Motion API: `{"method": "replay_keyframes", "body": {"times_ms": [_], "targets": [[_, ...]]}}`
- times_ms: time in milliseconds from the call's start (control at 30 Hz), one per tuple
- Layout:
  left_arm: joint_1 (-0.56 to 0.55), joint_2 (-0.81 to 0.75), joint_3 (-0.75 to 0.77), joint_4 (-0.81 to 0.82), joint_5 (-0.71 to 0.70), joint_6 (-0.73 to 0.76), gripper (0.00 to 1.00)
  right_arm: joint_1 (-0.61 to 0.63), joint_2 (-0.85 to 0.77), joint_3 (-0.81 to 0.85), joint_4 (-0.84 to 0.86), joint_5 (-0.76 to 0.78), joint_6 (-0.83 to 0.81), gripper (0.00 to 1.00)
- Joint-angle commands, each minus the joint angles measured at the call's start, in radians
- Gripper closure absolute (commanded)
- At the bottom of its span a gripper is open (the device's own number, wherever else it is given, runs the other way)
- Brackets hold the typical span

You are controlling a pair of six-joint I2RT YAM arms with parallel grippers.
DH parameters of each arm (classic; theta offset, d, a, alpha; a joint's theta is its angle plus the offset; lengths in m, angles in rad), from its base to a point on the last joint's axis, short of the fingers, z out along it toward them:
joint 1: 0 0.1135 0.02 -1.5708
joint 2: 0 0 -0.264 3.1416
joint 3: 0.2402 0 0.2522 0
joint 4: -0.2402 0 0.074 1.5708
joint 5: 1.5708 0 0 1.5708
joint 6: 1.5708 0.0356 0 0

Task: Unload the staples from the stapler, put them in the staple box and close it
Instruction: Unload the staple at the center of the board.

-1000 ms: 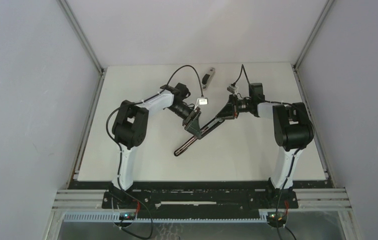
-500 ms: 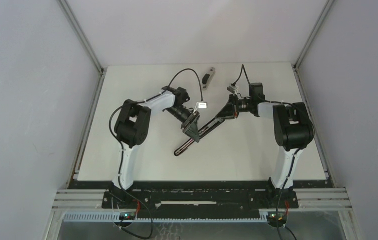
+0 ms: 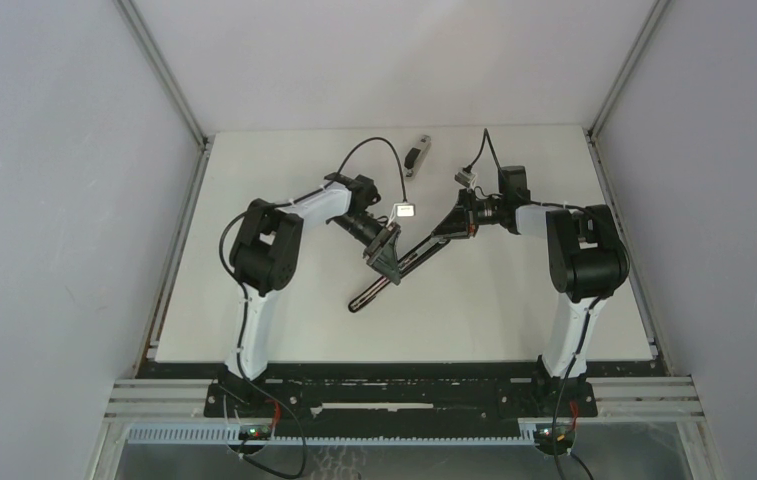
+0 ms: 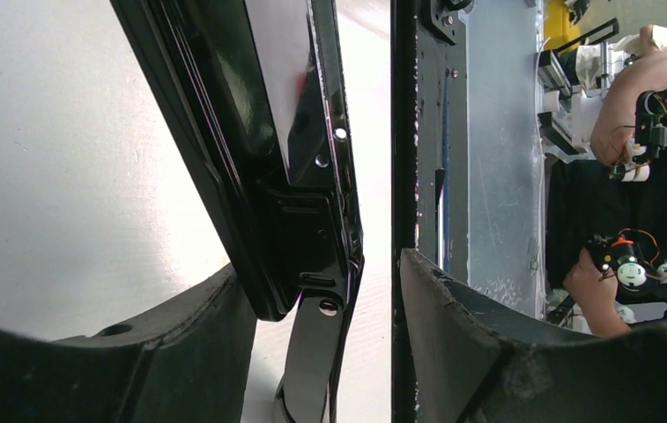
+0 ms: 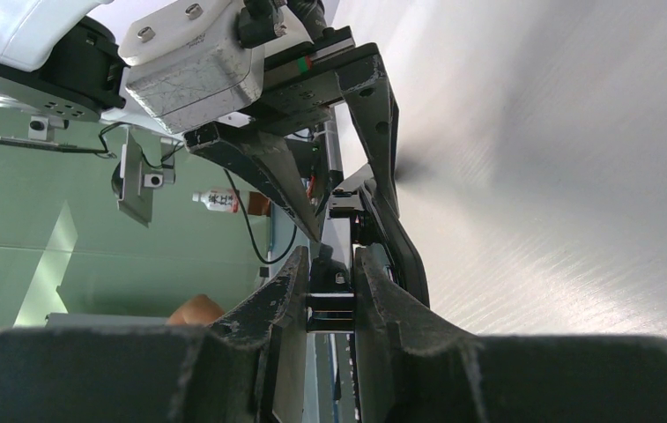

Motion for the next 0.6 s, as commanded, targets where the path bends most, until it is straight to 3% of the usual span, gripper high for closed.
{"method": "replay_keyframes", "body": {"times_ms": [0, 333, 467, 567], "targets": [[-0.010, -0.008, 0.050, 0.010, 0.042, -0.009, 0.38, 0.004, -0.059, 0.026, 0.007, -0.060, 0.001, 0.95], [-0.013, -0.008, 0.056, 0.022, 0.042, -0.029, 0.50, 0.006, -0.060, 0.026, 0.006, -0.060, 0.001, 0.95], [-0.014, -0.009, 0.056, 0.044, 0.045, -0.061, 0.62, 0.005, -0.059, 0.026, 0.005, -0.060, -0.004, 0.94], [-0.014, -0.013, 0.055, 0.053, 0.039, -0.075, 0.68, 0.004, -0.059, 0.026, 0.003, -0.062, -0.007, 0.86]]}}
